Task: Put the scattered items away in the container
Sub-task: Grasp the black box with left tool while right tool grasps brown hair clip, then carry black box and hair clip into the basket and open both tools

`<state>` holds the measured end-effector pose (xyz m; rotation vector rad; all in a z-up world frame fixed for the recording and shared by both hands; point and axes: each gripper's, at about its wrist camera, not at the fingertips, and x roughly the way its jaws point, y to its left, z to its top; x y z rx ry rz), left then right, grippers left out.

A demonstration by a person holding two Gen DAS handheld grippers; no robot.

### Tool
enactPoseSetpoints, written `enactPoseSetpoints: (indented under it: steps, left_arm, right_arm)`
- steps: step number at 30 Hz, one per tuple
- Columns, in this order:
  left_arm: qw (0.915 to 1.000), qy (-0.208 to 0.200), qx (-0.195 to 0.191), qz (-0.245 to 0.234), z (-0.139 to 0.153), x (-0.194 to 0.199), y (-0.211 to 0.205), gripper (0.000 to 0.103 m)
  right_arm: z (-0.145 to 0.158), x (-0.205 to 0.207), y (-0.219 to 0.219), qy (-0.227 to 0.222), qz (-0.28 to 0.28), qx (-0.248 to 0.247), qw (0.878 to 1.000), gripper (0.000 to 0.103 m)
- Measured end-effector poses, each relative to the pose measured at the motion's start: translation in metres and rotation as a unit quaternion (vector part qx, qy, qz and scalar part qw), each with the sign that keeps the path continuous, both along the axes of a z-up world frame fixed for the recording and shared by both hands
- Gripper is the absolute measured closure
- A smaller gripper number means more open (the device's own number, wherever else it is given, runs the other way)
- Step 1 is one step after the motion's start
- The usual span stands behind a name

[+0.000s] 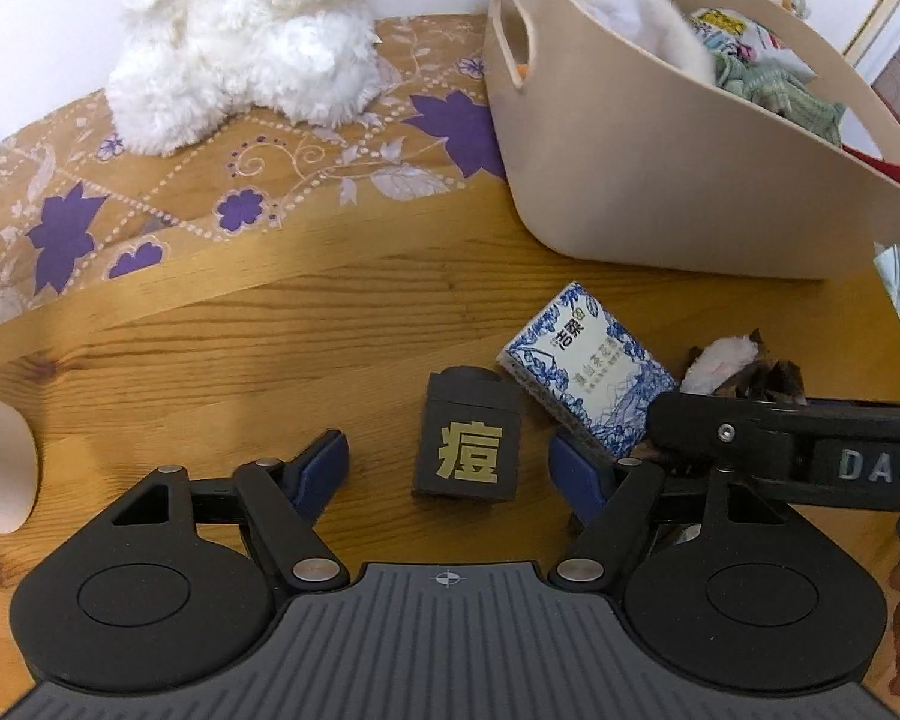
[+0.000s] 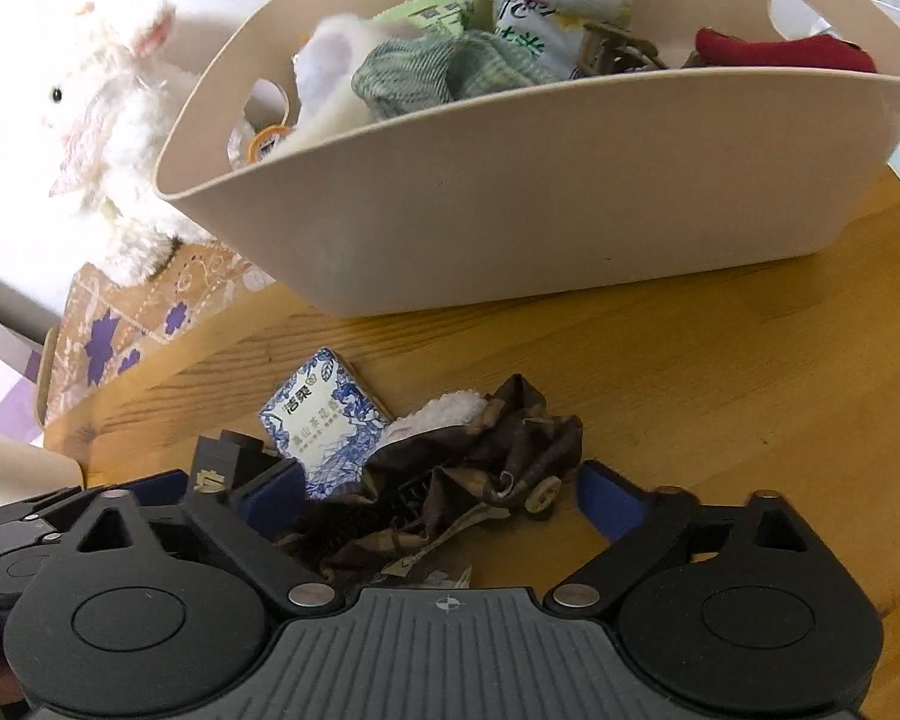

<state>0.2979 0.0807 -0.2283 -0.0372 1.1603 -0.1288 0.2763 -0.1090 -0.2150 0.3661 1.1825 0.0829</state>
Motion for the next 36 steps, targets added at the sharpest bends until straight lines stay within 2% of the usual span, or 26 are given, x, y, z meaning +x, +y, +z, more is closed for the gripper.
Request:
enactPoseSetpoints:
  steps: [3,5,7,10,13,20,21,22,30,36]
  left_arm:
    - [0.9999,-0.007,0.0,-0.009,0.0,0.001,-0.001,0.03]
    - [0.9998,-0.014,-0.003,-0.012,0.001,0.002,-0.002,0.042]
    - [0.9997,-0.018,-0.004,-0.014,0.002,0.003,-0.002,0.051]
    - [0.9995,-0.02,-0.004,-0.023,0.004,0.002,-0.005,0.069]
    - [0.9993,-0.022,0.004,-0.032,0.004,-0.001,-0.007,0.07]
    - [0.9992,-0.03,0.003,-0.025,0.011,-0.011,-0.007,0.071]
    - [0.9992,-0.033,0.004,-0.022,0.013,-0.012,-0.007,0.071]
    - [0.9992,-0.036,0.004,-0.02,0.015,-0.013,-0.007,0.071]
    - [0.9985,-0.052,0.006,-0.015,0.028,-0.022,-0.012,0.071]
    - [0.9976,-0.068,-0.001,-0.011,0.042,-0.028,-0.017,0.071]
  right_arm:
    - [-0.003,0.0,0.0,-0.001,0.003,-0.002,1.0,0.014]
    - [-0.002,0.0,0.001,-0.005,0.002,-0.003,1.0,0.017]
    - [-0.002,0.002,-0.002,-0.009,0.001,-0.001,1.0,0.027]
    - [0.0,0.002,-0.004,-0.011,0.004,0.002,1.0,0.033]
    - [0.001,-0.001,-0.009,-0.014,0.005,0.01,1.0,0.04]
    - [0.01,-0.013,-0.024,-0.024,-0.004,0.017,1.0,0.046]
    - [0.012,-0.015,-0.026,-0.028,-0.005,0.018,0.999,0.049]
    - [0.015,-0.016,-0.029,-0.031,-0.006,0.02,0.999,0.059]
    - [0.023,-0.026,-0.042,-0.042,-0.002,0.018,0.999,0.06]
    - [0.036,-0.033,-0.04,-0.077,0.007,0.012,0.997,0.061]
